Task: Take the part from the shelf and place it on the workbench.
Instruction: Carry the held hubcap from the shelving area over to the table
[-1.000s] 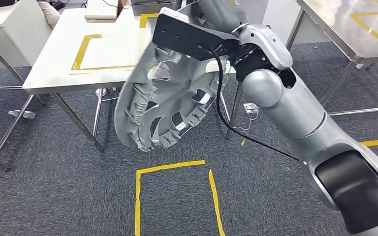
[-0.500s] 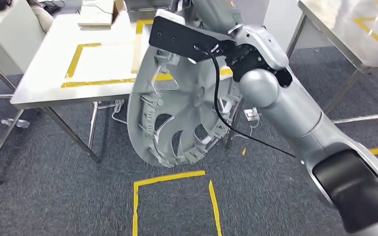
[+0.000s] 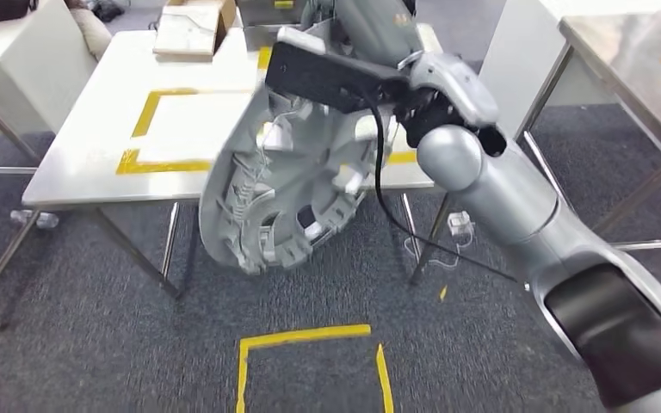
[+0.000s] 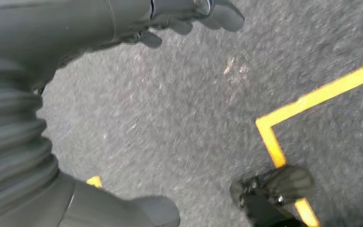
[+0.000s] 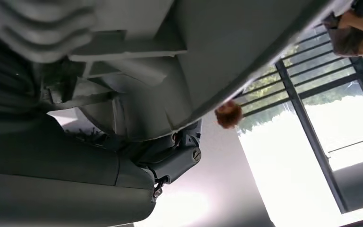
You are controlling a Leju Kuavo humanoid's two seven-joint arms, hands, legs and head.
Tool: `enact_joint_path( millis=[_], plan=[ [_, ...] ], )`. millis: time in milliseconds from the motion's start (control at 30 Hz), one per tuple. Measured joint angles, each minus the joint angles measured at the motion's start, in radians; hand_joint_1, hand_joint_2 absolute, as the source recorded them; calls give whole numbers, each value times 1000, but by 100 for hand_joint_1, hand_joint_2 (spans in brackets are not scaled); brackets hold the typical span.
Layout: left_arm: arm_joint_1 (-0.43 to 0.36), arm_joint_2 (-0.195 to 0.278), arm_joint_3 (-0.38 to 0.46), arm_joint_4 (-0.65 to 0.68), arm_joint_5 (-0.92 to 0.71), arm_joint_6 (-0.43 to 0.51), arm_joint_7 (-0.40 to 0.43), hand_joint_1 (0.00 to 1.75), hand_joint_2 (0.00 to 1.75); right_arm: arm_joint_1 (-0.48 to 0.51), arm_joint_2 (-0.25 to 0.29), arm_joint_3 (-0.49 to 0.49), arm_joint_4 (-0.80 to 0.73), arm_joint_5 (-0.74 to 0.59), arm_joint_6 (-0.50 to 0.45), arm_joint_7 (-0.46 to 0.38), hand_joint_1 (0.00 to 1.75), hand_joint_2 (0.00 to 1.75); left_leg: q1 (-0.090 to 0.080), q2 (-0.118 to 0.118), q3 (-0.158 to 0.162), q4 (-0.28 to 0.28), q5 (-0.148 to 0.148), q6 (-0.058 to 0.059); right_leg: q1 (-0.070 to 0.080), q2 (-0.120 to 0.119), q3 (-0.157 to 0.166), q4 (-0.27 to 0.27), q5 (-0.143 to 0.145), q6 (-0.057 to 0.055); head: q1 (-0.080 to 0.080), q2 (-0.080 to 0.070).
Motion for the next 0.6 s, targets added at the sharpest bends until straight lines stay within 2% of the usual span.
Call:
enact_joint_path(
  millis=[67, 100, 133, 167, 200, 233, 300, 333, 367, 400, 433, 467, 500, 533, 600],
  plan=[
    [-3, 2, 0, -1, -2, 0, 0, 0, 175, -4, 0, -2, -3, 1, 0, 0, 175, 175, 1, 2, 3, 22, 8, -13, 0, 3, 21, -1, -17, -18, -4, 0],
    [-5, 2, 0, -2, -2, 0, -1, 0, 175, -8, 0, -4, -4, 2, -1, 0, 175, 175, 2, 7, -14, 65, 27, -18, -2, 4, 36, -4, -28, -26, -5, 0],
    [-7, 2, 0, -2, -3, 0, -1, 0, 175, -9, 0, -4, -5, 3, -2, 0, 175, 175, 3, 12, -49, 124, 44, -24, -4, 4, 53, -7, -39, -34, -6, 0],
    [-8, 1, 0, -2, -3, 0, -2, 0, 175, -8, 0, -4, -6, 3, -2, -1, 175, 175, 4, 18, -93, 189, 47, -28, -5, 5, 72, -11, -52, -39, -7, 0],
    [-8, 0, 0, -2, -3, 0, -1, 0, 175, -4, 0, -3, -5, 2, -1, -1, 175, 175, 4, 22, -137, 246, 28, -30, -5, 5, 92, -13, -67, -42, -9, 0],
    [-6, 0, 0, -2, -3, 0, -1, 0, 175, 0, 0, -3, -4, 2, -1, -1, 175, 175, 4, 23, -176, 280, -16, -31, -5, 5, 112, -15, -84, -43, -9, 0],
    [-3, 0, 0, 0, -3, 0, 0, 0, 175, 3, 0, -2, -4, 2, 0, -1, 175, 175, 4, 25, -225, 277, -111, -30, -6, 6, 156, -16, -117, -40, -9, 0],
    [-1, 1, 0, 0, -4, 0, 0, 0, 175, 3, 0, -2, -4, 3, 0, 0, 175, 175, 4, 26, -237, 245, -124, -29, -6, 6, 179, -16, -135, -37, -9, 0],
    [0, 1, 0, 1, -4, 0, 0, 0, 175, 3, 0, -2, -4, 3, 0, 0, 175, 175, 4, 28, -243, 196, -91, -28, -6, 6, 202, -16, -152, -35, -9, 0],
    [3, 1, 0, 3, -4, 0, 0, 0, 175, 4, 1, -1, -3, 2, 0, 0, 175, 175, 4, 29, -245, 133, -3, -25, -6, 7, 223, -15, -170, -32, -9, 0],
    [6, 1, 0, 4, -4, 0, -1, 0, 175, 5, 1, 0, -2, 2, 0, -1, 175, 175, 3, 31, -248, 71, 97, -21, -4, 8, 240, -9, -188, -28, -9, 0],
    [10, 1, 0, 6, -4, 0, -1, 0, 175, 6, 1, 2, 0, 1, 0, -1, 175, 175, 2, 32, -249, 31, 183, -15, -2, 11, 252, -3, -205, -22, -9, 0],
    [12, 1, 0, 8, -5, 0, -1, 0, 175, 6, 1, 4, 1, 1, 0, -1, 175, 175, 1, 31, -249, 12, 235, -8, -1, 14, 258, 1, -221, -15, -9, 0],
    [11, 1, 0, 8, -5, 0, -2, 0, 175, 3, 1, 4, 2, 0, 0, -2, 175, 175, -1, 31, -250, 13, 240, 0, 0, 15, 262, 4, -234, -7, -9, 0],
    [4, 1, 0, 5, -5, 0, -6, 0, 175, -7, 1, 2, 0, 0, -1, -2, 175, 175, 0, 29, -245, 23, 223, 15, -3, 14, 264, 8, -256, 7, -6, 0]
  ],
)
